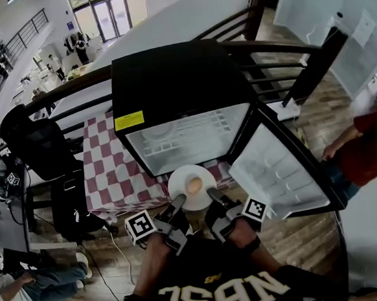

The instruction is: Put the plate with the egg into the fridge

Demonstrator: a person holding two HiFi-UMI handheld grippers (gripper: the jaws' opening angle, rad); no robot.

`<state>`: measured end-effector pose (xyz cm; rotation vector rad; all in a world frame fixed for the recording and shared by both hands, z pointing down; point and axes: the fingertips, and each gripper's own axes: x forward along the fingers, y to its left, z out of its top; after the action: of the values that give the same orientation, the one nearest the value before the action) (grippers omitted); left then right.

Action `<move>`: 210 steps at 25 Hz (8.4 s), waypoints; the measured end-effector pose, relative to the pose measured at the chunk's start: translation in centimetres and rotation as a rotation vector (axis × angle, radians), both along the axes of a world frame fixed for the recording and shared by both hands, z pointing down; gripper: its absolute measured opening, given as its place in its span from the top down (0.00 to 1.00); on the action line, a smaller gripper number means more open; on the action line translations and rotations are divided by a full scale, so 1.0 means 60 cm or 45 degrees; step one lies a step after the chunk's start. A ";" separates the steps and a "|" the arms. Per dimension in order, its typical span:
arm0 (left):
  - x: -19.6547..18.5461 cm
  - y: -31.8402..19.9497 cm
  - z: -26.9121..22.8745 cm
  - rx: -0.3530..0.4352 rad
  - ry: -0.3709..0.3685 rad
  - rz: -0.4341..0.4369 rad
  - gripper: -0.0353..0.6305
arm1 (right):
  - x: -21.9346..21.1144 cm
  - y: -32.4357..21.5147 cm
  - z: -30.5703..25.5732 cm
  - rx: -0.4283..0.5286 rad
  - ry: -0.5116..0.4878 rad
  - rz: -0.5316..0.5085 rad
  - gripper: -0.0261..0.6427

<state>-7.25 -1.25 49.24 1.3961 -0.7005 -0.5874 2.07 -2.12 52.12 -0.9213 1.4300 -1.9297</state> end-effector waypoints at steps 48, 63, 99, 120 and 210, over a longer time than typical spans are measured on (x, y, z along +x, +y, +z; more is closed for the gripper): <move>0.074 -0.275 0.079 -0.111 0.025 -0.027 0.87 | 0.083 -0.239 0.038 0.199 0.442 0.156 0.91; 0.080 -0.314 0.100 -0.161 -0.030 -0.048 0.88 | 0.085 -0.297 0.052 0.216 0.404 0.145 0.92; 0.078 -0.326 0.072 -0.109 0.122 -0.056 0.71 | 0.069 -0.325 0.032 0.317 0.444 0.108 0.67; 0.052 -0.201 0.067 -0.040 0.104 0.043 0.68 | 0.031 -0.202 0.040 0.302 0.278 0.147 0.67; -0.040 -0.107 -0.110 1.001 -1.418 -0.072 0.85 | 0.005 -0.116 -0.178 1.143 1.821 -0.122 0.80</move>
<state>-9.62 -7.68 42.66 2.4746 -1.4781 -0.0404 2.39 -9.06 41.46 -1.7782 2.6925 -0.1932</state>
